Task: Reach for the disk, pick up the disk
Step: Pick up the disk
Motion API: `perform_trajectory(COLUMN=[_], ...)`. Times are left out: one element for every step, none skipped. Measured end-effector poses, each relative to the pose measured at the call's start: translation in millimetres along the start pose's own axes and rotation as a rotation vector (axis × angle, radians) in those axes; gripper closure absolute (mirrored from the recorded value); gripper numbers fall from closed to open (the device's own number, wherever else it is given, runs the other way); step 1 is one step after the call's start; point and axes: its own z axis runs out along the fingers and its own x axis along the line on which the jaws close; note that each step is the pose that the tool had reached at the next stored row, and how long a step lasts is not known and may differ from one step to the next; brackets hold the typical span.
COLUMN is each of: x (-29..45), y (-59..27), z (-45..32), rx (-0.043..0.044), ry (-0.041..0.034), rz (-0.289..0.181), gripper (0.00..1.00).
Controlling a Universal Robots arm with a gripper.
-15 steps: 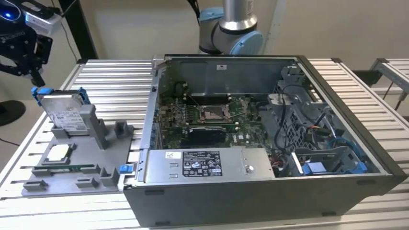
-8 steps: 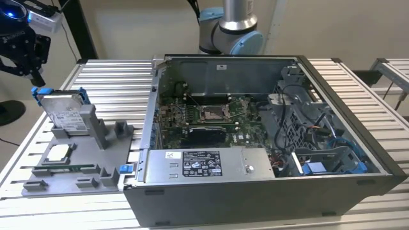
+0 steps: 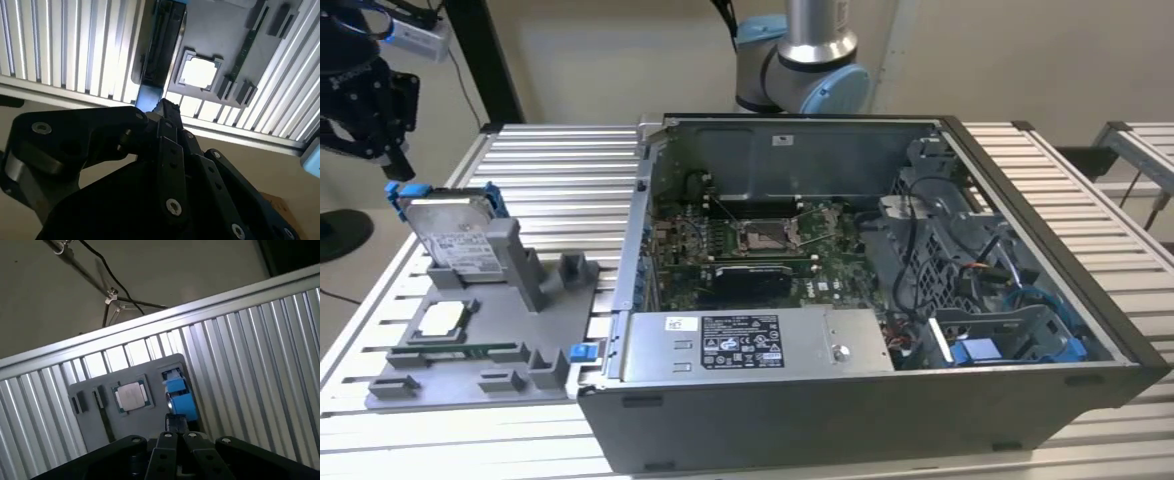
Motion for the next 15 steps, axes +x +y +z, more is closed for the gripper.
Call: perform_trajectory(x=[0.0,0.0,0.0,0.0,0.0,0.0,0.0,0.0,0.0,0.0,0.0,0.0,0.0,0.0,0.0], y=[0.0,0.0,0.0,0.0,0.0,0.0,0.0,0.0,0.0,0.0,0.0,0.0,0.0,0.0,0.0], z=[0.0,0.0,0.0,0.0,0.0,0.0,0.0,0.0,0.0,0.0,0.0,0.0,0.0,0.0,0.0], rx=[0.0003,0.0004,0.0005,0.0005,0.0006,0.0006,0.0007,0.0007,0.0007,0.0007,0.0008,0.0008,0.0008,0.0008,0.0008], ry=[0.0002,0.0005,0.0007,0.0011,0.0014,0.0017,0.0019,0.0021,0.0022,0.0023,0.0025,0.0025,0.0027,0.0027,0.0027], rz=[-0.018,-0.036,-0.054,-0.072,-0.09,-0.109,-0.125,-0.138,-0.145,-0.15,-0.157,-0.164,-0.17,-0.172,-0.173], gripper=[1.0,1.0,1.0,1.0,1.0,1.0,1.0,1.0,1.0,1.0,1.0,1.0,1.0,1.0,1.0])
